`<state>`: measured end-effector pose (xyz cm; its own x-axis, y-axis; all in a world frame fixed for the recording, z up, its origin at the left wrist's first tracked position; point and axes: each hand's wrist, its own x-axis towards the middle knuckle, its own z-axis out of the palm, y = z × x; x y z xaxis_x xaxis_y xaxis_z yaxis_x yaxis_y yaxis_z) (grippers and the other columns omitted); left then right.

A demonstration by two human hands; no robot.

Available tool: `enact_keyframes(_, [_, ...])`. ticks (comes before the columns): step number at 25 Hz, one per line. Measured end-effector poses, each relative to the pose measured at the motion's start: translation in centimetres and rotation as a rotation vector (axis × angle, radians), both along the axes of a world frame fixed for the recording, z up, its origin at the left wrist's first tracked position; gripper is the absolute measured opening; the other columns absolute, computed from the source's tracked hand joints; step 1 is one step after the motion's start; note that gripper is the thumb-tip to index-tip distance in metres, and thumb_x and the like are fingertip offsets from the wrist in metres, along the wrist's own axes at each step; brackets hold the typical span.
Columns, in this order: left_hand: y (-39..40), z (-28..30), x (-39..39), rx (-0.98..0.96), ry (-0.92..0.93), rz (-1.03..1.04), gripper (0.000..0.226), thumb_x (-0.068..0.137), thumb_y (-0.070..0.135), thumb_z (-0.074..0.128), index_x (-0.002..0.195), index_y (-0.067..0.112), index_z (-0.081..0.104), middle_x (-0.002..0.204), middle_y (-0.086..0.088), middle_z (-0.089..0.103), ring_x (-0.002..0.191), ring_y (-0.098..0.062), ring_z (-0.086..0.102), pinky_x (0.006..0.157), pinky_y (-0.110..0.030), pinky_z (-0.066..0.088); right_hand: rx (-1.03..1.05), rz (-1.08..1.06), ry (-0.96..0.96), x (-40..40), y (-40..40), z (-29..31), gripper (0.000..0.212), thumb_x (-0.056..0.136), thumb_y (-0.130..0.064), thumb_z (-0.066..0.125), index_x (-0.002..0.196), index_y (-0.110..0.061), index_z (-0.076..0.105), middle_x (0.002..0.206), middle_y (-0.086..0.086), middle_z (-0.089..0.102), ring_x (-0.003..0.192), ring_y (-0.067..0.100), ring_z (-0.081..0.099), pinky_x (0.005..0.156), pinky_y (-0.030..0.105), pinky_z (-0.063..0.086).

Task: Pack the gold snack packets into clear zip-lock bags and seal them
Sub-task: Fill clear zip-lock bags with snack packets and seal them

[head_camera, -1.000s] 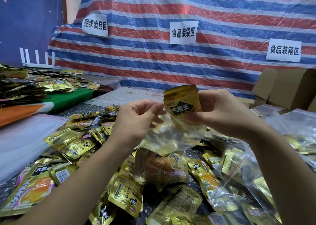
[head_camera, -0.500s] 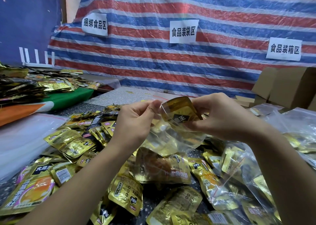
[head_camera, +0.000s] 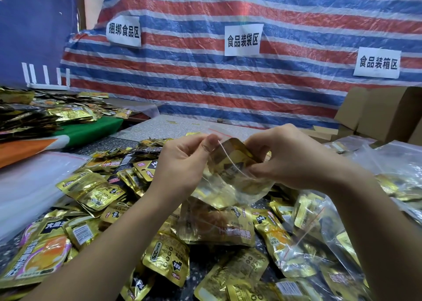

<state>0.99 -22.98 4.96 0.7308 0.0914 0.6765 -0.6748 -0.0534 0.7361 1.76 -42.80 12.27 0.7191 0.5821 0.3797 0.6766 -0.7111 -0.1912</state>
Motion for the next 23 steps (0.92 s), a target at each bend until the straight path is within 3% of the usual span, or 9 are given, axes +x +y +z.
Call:
enact_keyframes(2, [0.0, 0.0, 0.0, -0.030, 0.044, 0.021, 0.027, 0.089, 0.040, 0.058, 0.087, 0.021, 0.078, 0.083, -0.004, 0.075, 0.078, -0.016, 0.071, 0.064, -0.029, 0.059, 0.065, -0.013, -0.010, 0.2, -0.3, -0.1, 0.026, 0.079, -0.031, 0.080, 0.103, -0.024, 0.074, 0.083, -0.013, 0.068, 0.081, -0.002, 0.062, 0.065, 0.010, 0.048])
enact_keyframes(4, [-0.2, 0.1, 0.0, -0.062, 0.083, 0.021, 0.029, 0.087, 0.041, 0.058, 0.086, 0.020, 0.077, 0.083, -0.007, 0.075, 0.072, -0.017, 0.070, 0.057, -0.025, 0.057, 0.100, -0.011, -0.098, 0.5, -0.3, -0.1, 0.024, 0.082, -0.028, 0.079, 0.105, -0.021, 0.075, 0.084, -0.015, 0.067, 0.083, -0.006, 0.061, 0.068, 0.003, 0.043])
enact_keyframes(6, [-0.3, 0.2, 0.0, -0.105, 0.119, -0.003, 0.028, 0.086, 0.041, 0.057, 0.086, 0.020, 0.077, 0.083, -0.006, 0.075, 0.068, -0.017, 0.068, 0.055, -0.029, 0.056, 0.130, 0.005, -0.161, 0.6, -0.1, -0.2, 0.020, 0.088, -0.034, 0.071, 0.101, -0.020, 0.076, 0.084, -0.016, 0.068, 0.084, -0.006, 0.061, 0.070, 0.004, 0.044])
enact_keyframes(9, [-0.1, 0.3, 0.2, -0.141, 0.139, -0.021, 0.031, 0.087, 0.042, 0.055, 0.090, 0.017, 0.074, 0.087, -0.002, 0.076, 0.073, -0.019, 0.072, 0.063, -0.032, 0.058, 0.142, 0.048, -0.173, 0.5, 0.1, 0.0, 0.050, 0.090, -0.063, 0.047, 0.096, -0.022, 0.076, 0.084, -0.017, 0.069, 0.083, -0.004, 0.062, 0.068, 0.007, 0.044])
enact_keyframes(11, [0.0, 0.3, 0.4, -0.151, 0.148, -0.025, 0.034, 0.087, 0.043, 0.054, 0.089, 0.014, 0.072, 0.089, -0.003, 0.076, 0.076, -0.022, 0.073, 0.066, -0.033, 0.059, 0.110, 0.094, -0.146, 0.3, -0.1, 0.0, 0.053, 0.087, -0.070, 0.046, 0.093, -0.025, 0.074, 0.085, -0.018, 0.067, 0.083, -0.002, 0.062, 0.068, 0.011, 0.046])
enact_keyframes(14, [0.1, 0.3, 0.5, -0.178, 0.155, -0.025, 0.033, 0.086, 0.044, 0.054, 0.088, 0.015, 0.072, 0.088, -0.005, 0.076, 0.076, -0.024, 0.074, 0.065, -0.033, 0.059, 0.036, 0.111, -0.222, 0.5, -0.3, -0.1, 0.034, 0.085, -0.051, 0.061, 0.088, -0.019, 0.073, 0.085, -0.013, 0.066, 0.080, 0.003, 0.061, 0.073, 0.026, 0.053])
enact_keyframes(17, [-0.1, 0.4, 0.6, -0.193, 0.154, -0.028, 0.034, 0.086, 0.045, 0.054, 0.090, 0.017, 0.071, 0.086, -0.005, 0.076, 0.075, -0.023, 0.074, 0.062, -0.027, 0.059, 0.119, 0.122, -0.318, 0.9, -0.3, -0.1, 0.021, 0.088, -0.029, 0.069, 0.081, -0.010, 0.072, 0.078, -0.003, 0.065, 0.074, 0.011, 0.061, 0.069, 0.036, 0.053])
enact_keyframes(23, [-1.4, 3.2, 0.6, -0.184, 0.142, -0.051, 0.036, 0.084, 0.046, 0.053, 0.087, 0.015, 0.070, 0.080, -0.004, 0.075, 0.068, -0.019, 0.072, 0.057, -0.022, 0.056, 0.187, 0.105, -0.309, 0.9, -1.6, 1.9, 0.022, 0.085, -0.031, 0.070, 0.081, -0.009, 0.073, 0.076, -0.005, 0.065, 0.071, 0.010, 0.061, 0.067, 0.035, 0.055])
